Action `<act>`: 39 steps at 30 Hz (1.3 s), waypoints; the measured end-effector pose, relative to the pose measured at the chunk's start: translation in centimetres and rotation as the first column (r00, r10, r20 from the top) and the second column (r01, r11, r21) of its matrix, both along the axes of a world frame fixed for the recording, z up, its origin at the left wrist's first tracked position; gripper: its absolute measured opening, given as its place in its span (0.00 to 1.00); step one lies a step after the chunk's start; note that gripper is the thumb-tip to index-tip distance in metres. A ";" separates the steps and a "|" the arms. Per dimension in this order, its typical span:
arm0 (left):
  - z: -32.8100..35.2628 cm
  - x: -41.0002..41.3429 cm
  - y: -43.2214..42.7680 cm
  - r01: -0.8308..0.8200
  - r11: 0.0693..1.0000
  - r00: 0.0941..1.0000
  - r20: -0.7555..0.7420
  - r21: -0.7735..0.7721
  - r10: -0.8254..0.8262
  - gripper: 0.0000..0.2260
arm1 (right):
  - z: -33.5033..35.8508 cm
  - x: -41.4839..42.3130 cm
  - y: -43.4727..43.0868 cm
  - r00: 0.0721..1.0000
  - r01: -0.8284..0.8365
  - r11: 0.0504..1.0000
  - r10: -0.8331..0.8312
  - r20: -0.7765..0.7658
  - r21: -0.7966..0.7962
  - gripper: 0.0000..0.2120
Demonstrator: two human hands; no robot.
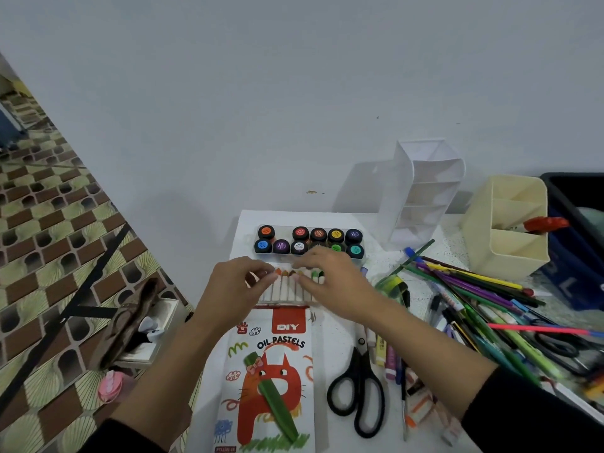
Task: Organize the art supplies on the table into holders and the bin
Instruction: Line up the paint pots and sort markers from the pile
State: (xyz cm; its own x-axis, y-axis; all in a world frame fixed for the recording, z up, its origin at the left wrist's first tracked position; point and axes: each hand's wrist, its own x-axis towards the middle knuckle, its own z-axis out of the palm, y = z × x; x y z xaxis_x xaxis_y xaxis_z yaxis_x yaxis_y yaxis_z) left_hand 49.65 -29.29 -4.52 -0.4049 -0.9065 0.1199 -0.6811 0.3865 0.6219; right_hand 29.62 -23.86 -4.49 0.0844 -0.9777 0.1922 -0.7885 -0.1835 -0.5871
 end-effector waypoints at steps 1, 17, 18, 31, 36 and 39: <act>0.5 -0.6 0.5 0.028 1.000 0.999 -0.019 -0.002 -0.028 0.07 | 0.6 -0.9 0.8 0.999 0.023 1.000 -0.023 0.034 0.005 0.11; 1.5 -16.1 8.8 0.595 0.804 0.802 0.052 0.025 -0.595 0.09 | 2.4 -18.7 15.7 0.855 0.457 0.889 -0.450 0.257 0.037 0.05; 1.4 -17.0 9.3 0.606 0.795 0.791 0.091 0.018 -0.605 0.10 | 2.3 -19.2 16.2 0.866 0.447 0.894 -0.443 0.233 0.040 0.05; -0.8 -22.6 13.0 0.368 0.927 0.840 0.452 -0.067 -0.301 0.12 | 0.9 -19.1 19.1 0.957 -0.026 0.987 0.071 -0.282 0.159 0.14; -1.1 -23.1 13.1 0.301 0.952 0.869 0.427 -0.059 -0.248 0.08 | 1.1 -18.6 19.2 0.894 -0.065 0.983 0.133 -0.427 0.171 0.11; -1.3 -22.9 12.9 0.284 0.956 0.893 0.382 -0.068 -0.238 0.06 | 0.8 -18.5 18.9 0.885 -0.091 0.979 0.162 -0.437 0.180 0.10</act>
State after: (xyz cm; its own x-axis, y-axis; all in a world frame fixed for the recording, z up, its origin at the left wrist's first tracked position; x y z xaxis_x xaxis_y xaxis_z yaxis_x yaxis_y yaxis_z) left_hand 26.79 -16.41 -5.83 -0.6609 -0.7503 0.0174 -0.7157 0.6370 0.2863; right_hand 11.14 -4.93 -3.70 0.2515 -0.9669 -0.0436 -0.9493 -0.2377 -0.2056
